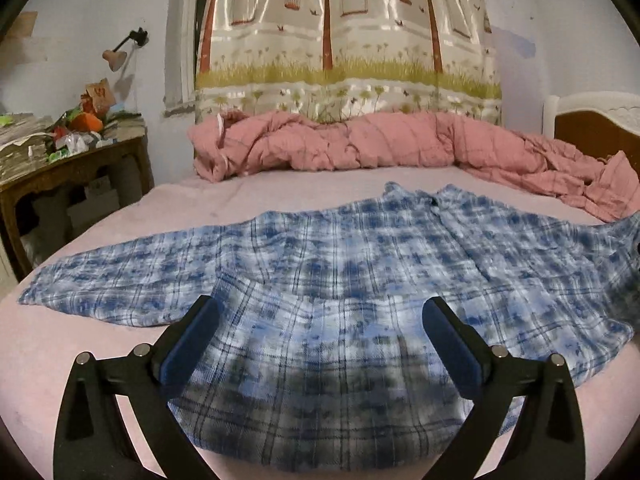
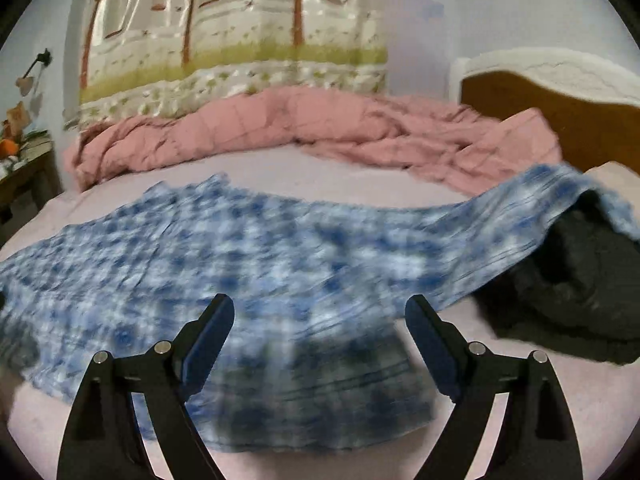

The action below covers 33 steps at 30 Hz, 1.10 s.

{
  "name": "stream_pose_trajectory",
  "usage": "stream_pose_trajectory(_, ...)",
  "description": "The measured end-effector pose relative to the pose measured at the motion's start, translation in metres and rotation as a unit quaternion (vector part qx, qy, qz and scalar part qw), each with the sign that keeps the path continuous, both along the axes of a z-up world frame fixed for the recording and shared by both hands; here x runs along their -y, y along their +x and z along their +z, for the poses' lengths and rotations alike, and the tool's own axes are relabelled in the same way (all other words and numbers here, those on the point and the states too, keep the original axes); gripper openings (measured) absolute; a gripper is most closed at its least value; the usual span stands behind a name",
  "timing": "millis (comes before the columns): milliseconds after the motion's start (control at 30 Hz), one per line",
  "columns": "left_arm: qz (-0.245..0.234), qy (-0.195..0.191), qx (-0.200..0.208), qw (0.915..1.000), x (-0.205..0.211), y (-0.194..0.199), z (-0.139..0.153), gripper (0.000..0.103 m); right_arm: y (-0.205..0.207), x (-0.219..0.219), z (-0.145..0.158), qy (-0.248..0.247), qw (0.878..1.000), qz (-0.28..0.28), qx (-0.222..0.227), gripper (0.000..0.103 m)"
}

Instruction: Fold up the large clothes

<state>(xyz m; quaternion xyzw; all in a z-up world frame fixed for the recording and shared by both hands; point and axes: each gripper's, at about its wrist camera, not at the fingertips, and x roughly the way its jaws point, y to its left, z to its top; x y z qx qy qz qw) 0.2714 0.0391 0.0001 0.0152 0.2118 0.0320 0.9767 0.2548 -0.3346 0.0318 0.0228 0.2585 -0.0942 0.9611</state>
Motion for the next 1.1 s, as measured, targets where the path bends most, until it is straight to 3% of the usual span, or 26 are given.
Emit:
stream_pose_trajectory(100,-0.005,0.005,0.0,1.0,0.003,0.002,-0.002,0.102,-0.014,0.018,0.018,0.02,0.999,-0.009,0.034,0.089)
stream_pose_trajectory(200,-0.001,0.009,0.002,1.0,0.005,0.003,-0.002,0.102,-0.022,0.057,0.045,0.103,0.993,-0.007,0.061,0.089)
stream_pose_trajectory(300,0.002,0.01,0.004,0.9999,0.005,0.006,-0.001,0.102,-0.025,0.118,0.07,0.193,0.979,-0.035,0.054,0.087)
stream_pose_trajectory(367,0.003,0.007,0.004,1.0,0.004,0.006,-0.001,0.102,-0.031,0.156,0.078,0.228,0.97,-0.065,0.057,0.085)
stream_pose_trajectory(467,0.002,0.001,0.004,1.0,0.002,0.006,-0.002,0.102,-0.034,0.213,0.071,0.282,0.951,-0.12,0.034,0.082)
stream_pose_trajectory(533,0.003,0.001,0.0,1.0,0.002,0.008,-0.003,0.102,-0.025,0.243,0.054,0.321,0.938,-0.132,0.0,0.072)
stream_pose_trajectory(567,0.004,0.004,-0.001,1.0,0.003,0.009,-0.005,0.102,-0.024,0.25,0.052,0.32,0.937,-0.138,0.001,0.065)
stream_pose_trajectory(667,-0.001,0.018,-0.015,0.9997,0.009,0.014,-0.01,0.102,-0.022,0.262,0.059,0.283,0.945,-0.161,0.042,0.065)
stream_pose_trajectory(733,-0.003,0.013,-0.015,0.9998,0.008,0.015,-0.01,0.102,-0.014,0.266,0.06,0.276,0.945,-0.171,0.046,0.044)
stream_pose_trajectory(767,-0.002,0.01,-0.014,0.9998,0.006,0.014,-0.01,0.102,-0.007,0.267,0.062,0.271,0.946,-0.176,0.042,0.02)
stream_pose_trajectory(800,0.0,0.008,-0.014,0.9999,0.005,0.014,-0.01,0.102,-0.001,0.265,0.064,0.264,0.947,-0.177,0.041,0.007)
stream_pose_trajectory(867,0.001,0.008,-0.015,0.9999,0.006,0.015,-0.01,0.102,0.007,0.245,0.08,0.213,0.961,-0.169,0.052,0.006)
stream_pose_trajectory(933,0.0,0.012,-0.013,0.9998,0.006,0.014,-0.01,0.102,0.018,0.205,0.098,0.162,0.976,-0.128,0.068,0.006)
stream_pose_trajectory(1100,-0.003,0.018,-0.009,0.9998,0.008,0.012,-0.009,0.102,0.052,0.101,0.113,0.168,0.984,-0.004,0.052,0.006)
